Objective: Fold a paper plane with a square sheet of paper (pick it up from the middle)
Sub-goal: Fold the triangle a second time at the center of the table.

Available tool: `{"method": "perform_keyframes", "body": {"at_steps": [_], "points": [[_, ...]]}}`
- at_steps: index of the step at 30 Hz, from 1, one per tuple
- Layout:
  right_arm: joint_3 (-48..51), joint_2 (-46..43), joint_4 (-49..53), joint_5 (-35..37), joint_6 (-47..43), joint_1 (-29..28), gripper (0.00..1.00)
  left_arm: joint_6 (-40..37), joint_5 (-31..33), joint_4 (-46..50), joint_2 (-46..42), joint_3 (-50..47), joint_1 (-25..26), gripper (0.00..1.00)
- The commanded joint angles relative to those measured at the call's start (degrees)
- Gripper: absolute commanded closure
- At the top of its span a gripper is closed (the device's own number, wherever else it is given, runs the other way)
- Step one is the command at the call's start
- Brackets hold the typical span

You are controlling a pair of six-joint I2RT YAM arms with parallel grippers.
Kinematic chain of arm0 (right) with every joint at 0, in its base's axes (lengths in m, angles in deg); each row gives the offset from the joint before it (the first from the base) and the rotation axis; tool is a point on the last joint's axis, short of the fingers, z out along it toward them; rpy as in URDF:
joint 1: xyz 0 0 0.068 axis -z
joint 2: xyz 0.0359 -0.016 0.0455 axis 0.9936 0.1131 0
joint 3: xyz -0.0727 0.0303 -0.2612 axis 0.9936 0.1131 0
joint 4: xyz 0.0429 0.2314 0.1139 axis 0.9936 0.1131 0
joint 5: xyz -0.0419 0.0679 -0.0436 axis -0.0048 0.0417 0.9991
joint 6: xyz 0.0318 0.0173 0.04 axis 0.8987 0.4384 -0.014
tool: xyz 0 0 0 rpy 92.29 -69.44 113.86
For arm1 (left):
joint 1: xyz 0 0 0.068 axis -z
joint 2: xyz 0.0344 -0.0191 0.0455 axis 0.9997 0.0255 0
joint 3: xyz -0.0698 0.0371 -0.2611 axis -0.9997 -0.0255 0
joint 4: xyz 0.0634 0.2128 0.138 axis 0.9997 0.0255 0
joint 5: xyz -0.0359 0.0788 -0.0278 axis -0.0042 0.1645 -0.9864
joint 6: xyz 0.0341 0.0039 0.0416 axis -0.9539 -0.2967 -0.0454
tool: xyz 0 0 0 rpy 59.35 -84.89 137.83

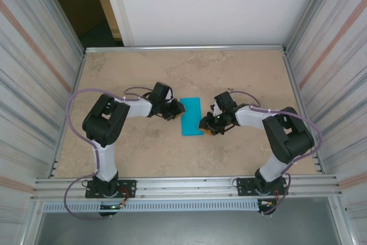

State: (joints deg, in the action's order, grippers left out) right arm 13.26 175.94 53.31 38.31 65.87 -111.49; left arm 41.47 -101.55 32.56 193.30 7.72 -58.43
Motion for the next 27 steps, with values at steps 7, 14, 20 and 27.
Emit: {"method": "perform_keyframes", "body": {"at_steps": [7,14,20,27], "points": [[-1.55,0.97,-1.41,-0.47,1.23,0.87,0.82,0.35,2.02,6.73,2.93,-1.59,-0.05,0.82],[-1.33,0.82,1.33,1.56,0.8,1.79,0.96,-9.75,-2.14,5.86,-1.06,3.04,-0.33,0.77],[-2.41,0.44,4.21,1.03,-1.74,2.21,1.0,-12.53,-5.65,4.25,-0.7,5.68,-0.26,0.74],[-3.24,-0.11,4.15,-0.84,-2.4,2.61,1.0,-12.43,-4.29,10.32,4.61,9.19,-0.27,0.8]]}}
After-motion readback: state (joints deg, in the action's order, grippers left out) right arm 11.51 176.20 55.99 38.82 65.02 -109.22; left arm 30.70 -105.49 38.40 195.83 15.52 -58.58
